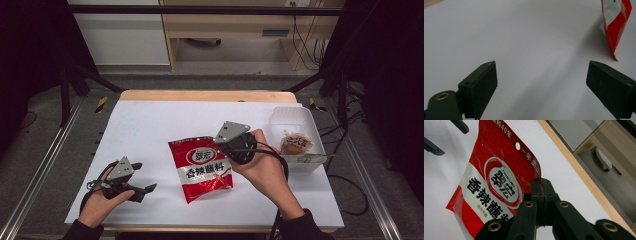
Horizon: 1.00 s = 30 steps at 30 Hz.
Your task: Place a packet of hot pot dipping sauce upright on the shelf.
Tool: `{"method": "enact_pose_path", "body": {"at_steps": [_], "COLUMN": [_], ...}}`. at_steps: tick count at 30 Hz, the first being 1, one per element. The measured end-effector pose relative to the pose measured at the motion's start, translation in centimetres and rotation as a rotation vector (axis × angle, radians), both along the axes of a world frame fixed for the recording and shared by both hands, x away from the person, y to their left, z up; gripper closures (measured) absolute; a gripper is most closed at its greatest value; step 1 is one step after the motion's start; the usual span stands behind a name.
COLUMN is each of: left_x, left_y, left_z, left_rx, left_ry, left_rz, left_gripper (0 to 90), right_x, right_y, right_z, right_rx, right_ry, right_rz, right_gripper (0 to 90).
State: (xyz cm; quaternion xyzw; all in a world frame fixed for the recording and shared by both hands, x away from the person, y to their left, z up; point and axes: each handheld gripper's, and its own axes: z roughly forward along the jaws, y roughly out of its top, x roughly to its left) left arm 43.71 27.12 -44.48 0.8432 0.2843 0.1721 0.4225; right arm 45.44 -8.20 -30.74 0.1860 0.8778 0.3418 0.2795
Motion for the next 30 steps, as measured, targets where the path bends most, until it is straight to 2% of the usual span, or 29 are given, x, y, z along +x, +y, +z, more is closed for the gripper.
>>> {"method": "enact_pose_path", "body": {"at_steps": [5, 6, 9, 10, 13, 18, 19, 20, 25, 30], "left_x": [0.0, 0.1, 0.1, 0.0, 0.0, 0.5, 0.5, 0.6, 1.1, 1.7], "left_y": [-0.6, -0.8, -1.1, -1.5, -1.9, -2.6, -2.6, -3.0, -3.3, -2.9], "left_z": [1.4, 2.1, 2.6, 3.1, 3.6, 5.9, 5.9, 6.5, 7.4, 7.6], "left_rx": [0.012, 0.000, -0.018, -0.025, -0.015, -0.025, -0.025, -0.011, -0.011, -0.022], "left_ry": [-0.021, -0.033, -0.036, -0.043, -0.055, -0.094, -0.094, -0.099, -0.123, -0.127], "left_rz": [-0.017, -0.012, -0.017, -0.033, -0.048, -0.062, -0.062, -0.069, -0.078, -0.050], "left_gripper": [11.2, 12.0, 15.8, 16.2, 18.0, 21.6, 22.3, 23.8, 30.0, 31.4], "right_x": [0.2, 0.2, 0.1, 0.1, 0.1, -0.2, -0.2, -0.3, -0.3, -0.3], "right_y": [1.1, 1.3, 1.8, 2.0, 2.3, 3.0, 3.0, 3.2, 3.6, 4.2], "right_z": [0.9, 1.0, 1.3, 1.4, 1.5, 2.2, 2.2, 2.4, 2.6, 2.9], "right_rx": [-0.030, -0.030, -0.033, -0.037, -0.043, -0.045, -0.045, -0.042, -0.034, -0.043], "right_ry": [-0.017, -0.022, -0.028, -0.028, -0.035, -0.046, -0.046, -0.047, -0.046, -0.054], "right_rz": [0.024, 0.028, 0.039, 0.041, 0.049, 0.066, 0.066, 0.070, 0.082, 0.095], "right_gripper": [90.0, 90.0, 90.0, 90.0, 90.0, 90.0, 90.0, 90.0, 90.0, 90.0]}}
